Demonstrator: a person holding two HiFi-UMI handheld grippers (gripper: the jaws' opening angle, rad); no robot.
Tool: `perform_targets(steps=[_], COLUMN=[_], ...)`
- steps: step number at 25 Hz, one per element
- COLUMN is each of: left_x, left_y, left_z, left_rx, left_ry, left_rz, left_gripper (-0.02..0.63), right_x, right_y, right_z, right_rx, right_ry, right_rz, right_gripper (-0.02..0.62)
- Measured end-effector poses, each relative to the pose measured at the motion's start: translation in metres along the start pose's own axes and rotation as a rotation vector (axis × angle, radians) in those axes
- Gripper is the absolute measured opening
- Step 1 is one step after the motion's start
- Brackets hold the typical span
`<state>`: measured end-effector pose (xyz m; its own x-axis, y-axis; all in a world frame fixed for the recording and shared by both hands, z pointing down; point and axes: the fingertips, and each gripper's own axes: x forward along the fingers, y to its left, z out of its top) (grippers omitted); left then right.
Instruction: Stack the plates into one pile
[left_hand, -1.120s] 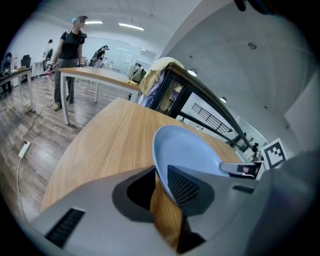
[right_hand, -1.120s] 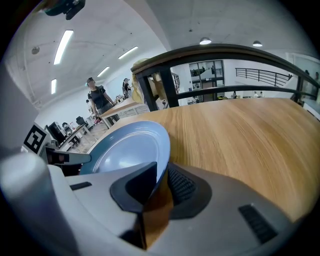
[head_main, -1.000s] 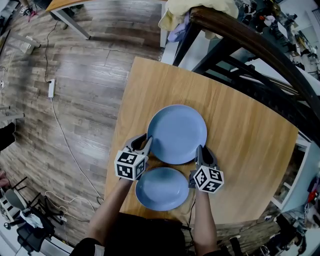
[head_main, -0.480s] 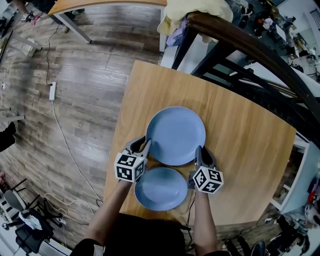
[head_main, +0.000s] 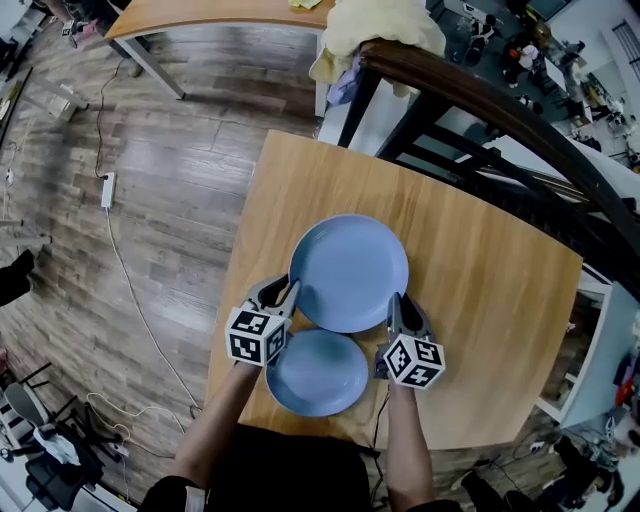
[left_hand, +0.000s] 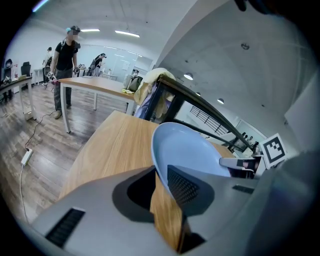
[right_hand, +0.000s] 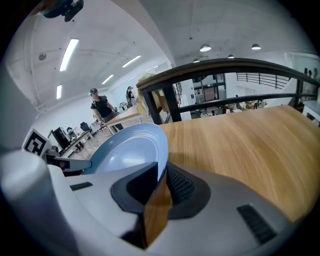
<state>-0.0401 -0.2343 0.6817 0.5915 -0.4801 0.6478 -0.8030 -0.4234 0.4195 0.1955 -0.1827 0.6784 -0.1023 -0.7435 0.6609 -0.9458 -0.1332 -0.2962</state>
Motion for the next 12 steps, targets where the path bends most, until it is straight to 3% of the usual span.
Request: perform_targets(steps=[12], left_x=[-0.044], left_y=[-0.036], left_z=[-0.006], left_rx=[0.013], left_ry=[-0.017], left_rz=[0.002], left_gripper=[0.086], right_x=[-0.053], right_y=[0.003], right_z=[0.002], right_rx=[0.006], right_ry=[-0.030], right_rz=[0.031], right_gripper=[0.067])
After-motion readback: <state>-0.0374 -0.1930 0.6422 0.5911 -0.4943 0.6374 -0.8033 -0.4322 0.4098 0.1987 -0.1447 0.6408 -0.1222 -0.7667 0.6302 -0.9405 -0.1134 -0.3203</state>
